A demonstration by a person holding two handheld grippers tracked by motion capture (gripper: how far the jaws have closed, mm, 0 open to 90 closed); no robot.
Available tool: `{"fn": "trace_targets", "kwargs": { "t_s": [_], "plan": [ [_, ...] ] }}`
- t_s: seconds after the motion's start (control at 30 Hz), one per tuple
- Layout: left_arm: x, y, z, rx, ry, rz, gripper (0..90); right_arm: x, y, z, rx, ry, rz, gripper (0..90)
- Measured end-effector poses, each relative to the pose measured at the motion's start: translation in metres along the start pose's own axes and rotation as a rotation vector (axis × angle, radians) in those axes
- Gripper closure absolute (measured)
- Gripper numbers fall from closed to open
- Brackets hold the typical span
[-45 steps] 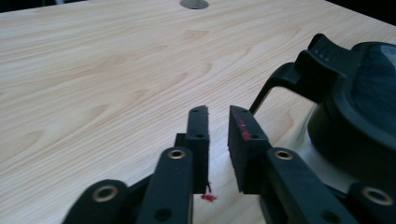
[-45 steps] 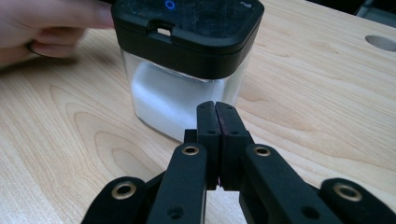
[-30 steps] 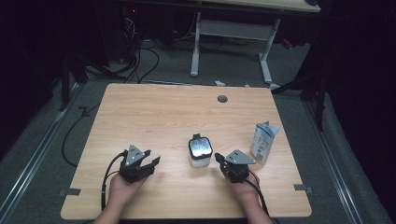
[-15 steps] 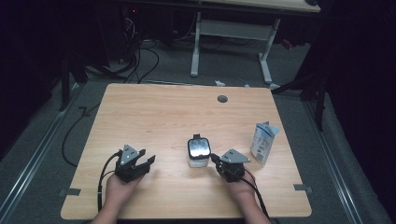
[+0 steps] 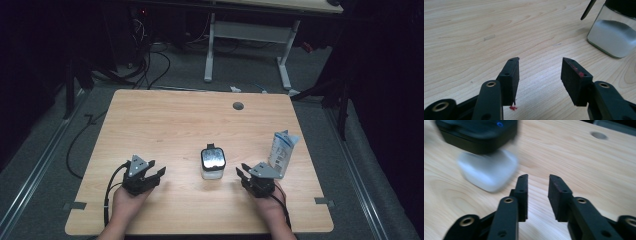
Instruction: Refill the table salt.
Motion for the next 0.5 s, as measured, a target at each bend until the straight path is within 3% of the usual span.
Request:
{"fn": "trace_targets", "kwargs": {
  "t_s": [0.13, 0.23, 0.5],
  "plan": [
    [0.001, 0.004, -0.006, -0.006, -0.009, -0.010, 48.6, 0.016, -0.026, -0.014, 0.053, 0.012, 0.033, 57.8],
    [0.002, 0.007, -0.010, -0.009, -0.014, -0.026, 48.6, 0.026, -0.040, -0.027, 0.075, 0.011, 0.069, 55.7],
    [0.002, 0.001, -0.004, -0.007, -0.001, -0.010, 48.5, 0.029, -0.052, -0.036, 0.096, -0.011, 0.104, 54.5]
  ]
}}
Point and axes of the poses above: each handheld gripper's, and its own axes: z roughly forward along the jaws, x roughly out of its underside, y roughly to its left, the point moved 3 cm from there along z, roughly forward along the jaws, and after that the axes turned 6 degrees about -y, right-handed, at the moved point
